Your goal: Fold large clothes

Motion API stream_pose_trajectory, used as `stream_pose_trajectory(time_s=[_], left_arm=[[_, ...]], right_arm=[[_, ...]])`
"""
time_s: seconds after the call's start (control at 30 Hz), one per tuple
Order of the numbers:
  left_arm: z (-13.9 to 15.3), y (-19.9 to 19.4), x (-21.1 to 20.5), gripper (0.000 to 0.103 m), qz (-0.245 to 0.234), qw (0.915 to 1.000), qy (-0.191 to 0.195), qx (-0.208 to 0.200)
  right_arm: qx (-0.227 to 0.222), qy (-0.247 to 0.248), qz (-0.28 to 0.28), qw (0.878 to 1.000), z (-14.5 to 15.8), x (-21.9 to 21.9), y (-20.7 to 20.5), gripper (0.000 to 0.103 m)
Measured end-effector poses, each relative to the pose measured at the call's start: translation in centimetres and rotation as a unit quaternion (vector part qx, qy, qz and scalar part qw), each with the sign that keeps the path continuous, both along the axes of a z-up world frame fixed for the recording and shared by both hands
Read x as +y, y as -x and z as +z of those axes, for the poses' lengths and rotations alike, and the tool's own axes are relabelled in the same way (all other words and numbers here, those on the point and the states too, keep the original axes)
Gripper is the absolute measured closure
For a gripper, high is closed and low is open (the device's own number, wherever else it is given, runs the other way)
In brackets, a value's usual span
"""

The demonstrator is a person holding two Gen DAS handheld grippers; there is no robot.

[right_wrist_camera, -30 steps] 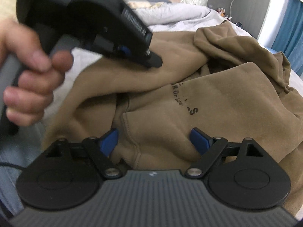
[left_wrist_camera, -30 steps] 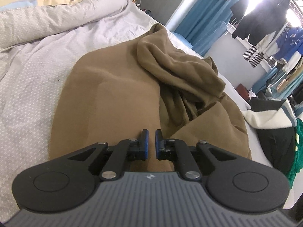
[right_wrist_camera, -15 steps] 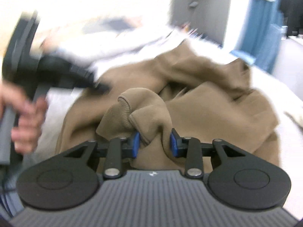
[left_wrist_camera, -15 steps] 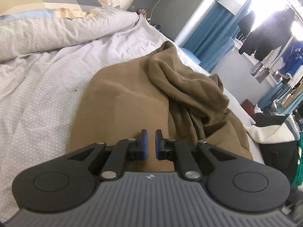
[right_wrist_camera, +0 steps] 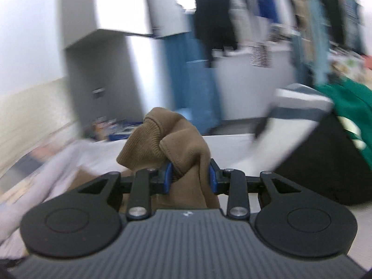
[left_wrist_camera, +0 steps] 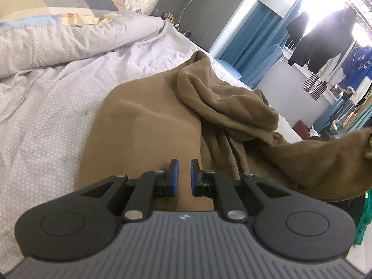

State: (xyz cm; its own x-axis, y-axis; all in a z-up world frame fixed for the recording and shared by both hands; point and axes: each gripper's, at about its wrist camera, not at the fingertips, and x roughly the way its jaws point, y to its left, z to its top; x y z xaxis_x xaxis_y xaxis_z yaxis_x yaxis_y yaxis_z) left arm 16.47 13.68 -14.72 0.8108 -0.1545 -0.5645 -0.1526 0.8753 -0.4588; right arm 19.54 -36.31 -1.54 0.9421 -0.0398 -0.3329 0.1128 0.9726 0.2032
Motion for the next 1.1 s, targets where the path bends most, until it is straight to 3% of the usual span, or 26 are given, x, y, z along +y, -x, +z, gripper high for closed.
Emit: stream_pose_trajectory(time_s=[0.13,0.27,0.37,0.57,0.73,0.87,0.97,1.03,1.1], left_arm=[[-0.4,-0.6,0.1,0.092,0.001,1.0000,-0.003,0.003],[-0.6,-1.4,-0.3,0.092,0.004,0.9997,-0.021,0.010],[-0.9,-1.8,-0.7,0.092,0.003,0.9994,-0.032,0.014],[-1.4,-2.7,-1.3,0.092,0.000,0.9984,-0.052,0.023],[-1.6,-3.2,-1.4,0.092,0.000,0.9980,-0.057,0.026],[-1.6,-3.1,-1.4,0.091,0.000,0.9983,-0.052,0.026],[-1.4,-2.8,-1.2,0.088,0.001,0.9989,-0.040,0.023],[-1.3,-2.6,-1.2,0.081,-0.003,0.9991,-0.037,0.021],[-1.0,-2.2,-1.3,0.073,-0.005,0.9989,-0.043,0.016]], right_arm=[[0.008,0.029,-0.083,0.996,-3.7,-5.4,-3.6,0.069],[0.044,-0.031,-0.156,0.986,-9.1,-11.7,-6.8,0.069],[0.062,-0.087,-0.193,0.975,-12.9,-14.8,-7.0,0.069],[0.075,-0.050,-0.197,0.976,-18.1,-14.1,-7.6,0.069],[0.081,-0.029,-0.188,0.978,-19.1,-13.5,-8.0,0.065],[0.102,-0.016,-0.178,0.979,-18.0,-13.3,-8.0,0.057],[0.112,0.003,-0.166,0.980,-16.6,-12.5,-6.9,0.044],[0.110,-0.001,-0.162,0.981,-15.4,-11.8,-5.6,0.021],[0.095,-0.008,-0.151,0.984,-14.0,-10.8,-4.0,0.021]])
